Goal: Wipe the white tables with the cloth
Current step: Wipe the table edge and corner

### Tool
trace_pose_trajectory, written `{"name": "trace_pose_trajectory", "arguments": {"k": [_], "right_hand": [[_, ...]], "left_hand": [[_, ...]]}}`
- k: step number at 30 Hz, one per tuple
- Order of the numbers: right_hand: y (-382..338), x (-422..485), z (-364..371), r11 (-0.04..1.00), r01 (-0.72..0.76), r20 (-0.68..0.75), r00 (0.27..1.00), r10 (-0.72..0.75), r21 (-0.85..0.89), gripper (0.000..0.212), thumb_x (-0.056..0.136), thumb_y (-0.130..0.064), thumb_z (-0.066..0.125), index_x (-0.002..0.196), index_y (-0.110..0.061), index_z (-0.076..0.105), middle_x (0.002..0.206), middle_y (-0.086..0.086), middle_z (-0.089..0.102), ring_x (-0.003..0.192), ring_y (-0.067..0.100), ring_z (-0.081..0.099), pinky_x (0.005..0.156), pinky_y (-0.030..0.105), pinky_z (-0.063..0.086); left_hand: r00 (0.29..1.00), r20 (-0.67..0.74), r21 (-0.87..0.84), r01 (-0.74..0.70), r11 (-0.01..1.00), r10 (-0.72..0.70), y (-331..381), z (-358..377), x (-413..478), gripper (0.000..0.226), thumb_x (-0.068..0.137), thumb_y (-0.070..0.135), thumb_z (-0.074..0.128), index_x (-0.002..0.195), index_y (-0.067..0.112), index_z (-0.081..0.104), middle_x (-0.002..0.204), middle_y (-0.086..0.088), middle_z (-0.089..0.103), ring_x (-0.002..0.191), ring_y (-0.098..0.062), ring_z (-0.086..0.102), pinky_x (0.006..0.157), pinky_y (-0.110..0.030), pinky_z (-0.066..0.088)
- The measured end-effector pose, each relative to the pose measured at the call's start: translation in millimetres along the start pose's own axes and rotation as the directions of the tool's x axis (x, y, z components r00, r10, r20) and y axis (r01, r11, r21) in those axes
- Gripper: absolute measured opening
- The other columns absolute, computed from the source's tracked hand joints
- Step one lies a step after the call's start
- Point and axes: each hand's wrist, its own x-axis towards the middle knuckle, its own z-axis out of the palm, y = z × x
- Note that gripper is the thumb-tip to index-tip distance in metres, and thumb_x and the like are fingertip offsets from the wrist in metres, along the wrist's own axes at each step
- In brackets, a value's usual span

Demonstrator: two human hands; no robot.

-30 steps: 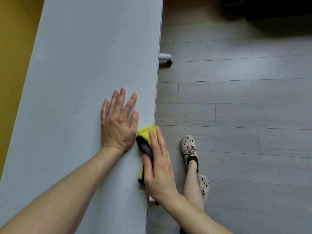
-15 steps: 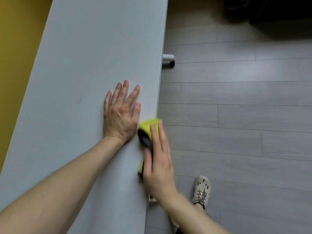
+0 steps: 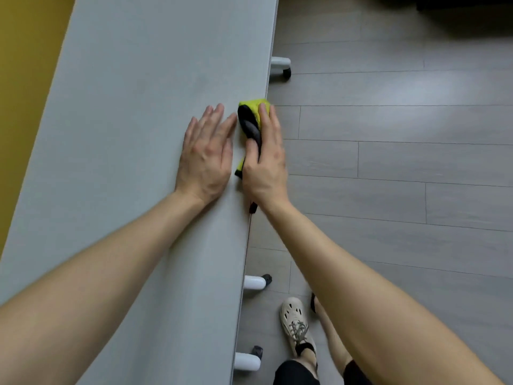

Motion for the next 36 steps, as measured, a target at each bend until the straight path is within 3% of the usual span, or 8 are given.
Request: {"name": "trace_pose_trajectory", "arguments": {"k": [4,6,12,17,22,25,33,36], "right_hand": [[-6.6,-197.4,-12.3,1.000,-0.020,0.075,0.997,0.020,0.008,0.068,0.106,-0.004,0.052,0.170,-0.016,0.031,0.182,-0.002,0.018,0.167,0.020,0.019,0.132,0.051,0.026],[-3.3,-247.4,-24.2,1.000,-0.012,0.140,0.990,0.013,-0.008,0.070,0.106,-0.003,0.054,0.170,-0.016,0.029,0.182,-0.004,0.015,0.167,0.021,0.019,0.132,0.048,0.025],[-2.6,-119.2,-2.6,0.999,-0.038,0.024,0.999,0.038,-0.015,0.066,0.103,-0.011,0.048,0.168,-0.014,0.035,0.177,0.006,0.031,0.165,0.014,0.024,0.134,0.029,0.017],[3.7,-53.9,-4.4,0.999,-0.012,0.014,1.000,0.013,-0.044,0.069,0.102,-0.017,0.044,0.170,-0.015,0.033,0.178,0.004,0.029,0.163,0.014,0.021,0.129,0.022,0.013],[1.4,-238.3,-10.5,0.999,0.014,0.037,0.999,-0.012,-0.029,0.065,0.106,-0.006,0.049,0.169,-0.009,0.032,0.179,0.005,0.025,0.167,0.017,0.020,0.135,0.041,0.022],[-2.8,-331.7,-27.0,0.998,0.000,0.132,0.991,0.008,-0.056,0.068,0.107,-0.007,0.053,0.170,-0.015,0.029,0.181,-0.003,0.018,0.167,0.017,0.019,0.134,0.042,0.023],[-6.6,-129.2,0.2,0.996,-0.078,-0.051,0.996,0.076,-0.040,0.070,0.099,-0.016,0.045,0.168,-0.015,0.036,0.175,0.006,0.034,0.162,0.017,0.029,0.133,0.031,0.020],[-2.3,-134.0,-1.1,0.997,-0.039,-0.045,0.998,0.036,-0.061,0.069,0.101,-0.015,0.045,0.169,-0.015,0.035,0.176,0.005,0.033,0.163,0.015,0.027,0.132,0.027,0.019]], "left_hand": [[0.997,0.074,-0.049,-0.032,0.998,0.036,11.3,-22.0,-100.3,0.052,0.114,0.019,0.037,0.165,0.012,0.044,0.176,-0.008,0.032,0.165,-0.028,0.026,0.132,-0.061,0.020],[0.995,0.099,-0.047,-0.022,0.999,0.026,16.3,-34.0,-145.3,0.053,0.113,0.017,0.040,0.166,0.012,0.042,0.177,-0.007,0.030,0.166,-0.027,0.024,0.132,-0.063,0.021],[0.992,0.128,-0.010,0.016,1.000,-0.015,36.1,-57.1,-249.0,0.057,0.109,0.018,0.047,0.166,0.012,0.041,0.178,-0.007,0.028,0.166,-0.028,0.024,0.129,-0.069,0.022],[0.995,0.084,0.007,0.047,0.999,-0.047,42.7,-51.4,-262.3,0.058,0.109,0.021,0.042,0.166,0.015,0.041,0.178,-0.005,0.028,0.166,-0.026,0.023,0.129,-0.069,0.019],[0.998,0.043,0.016,0.036,0.999,-0.036,39.3,-47.0,-263.1,0.056,0.110,0.025,0.040,0.166,0.017,0.043,0.177,-0.004,0.030,0.166,-0.024,0.025,0.129,-0.067,0.022],[0.998,0.045,0.013,0.032,0.999,-0.033,38.8,-45.4,-263.3,0.056,0.112,0.027,0.035,0.166,0.017,0.042,0.178,-0.004,0.030,0.166,-0.024,0.024,0.130,-0.067,0.021],[0.998,0.028,0.015,0.054,0.998,-0.054,39.0,-43.5,-262.2,0.057,0.110,0.028,0.041,0.166,0.020,0.043,0.178,-0.001,0.029,0.167,-0.019,0.021,0.132,-0.063,0.018],[0.998,0.026,0.018,0.053,0.998,-0.053,38.0,-42.6,-262.4,0.057,0.110,0.028,0.040,0.166,0.021,0.043,0.178,-0.001,0.029,0.167,-0.019,0.022,0.132,-0.062,0.018]]}}
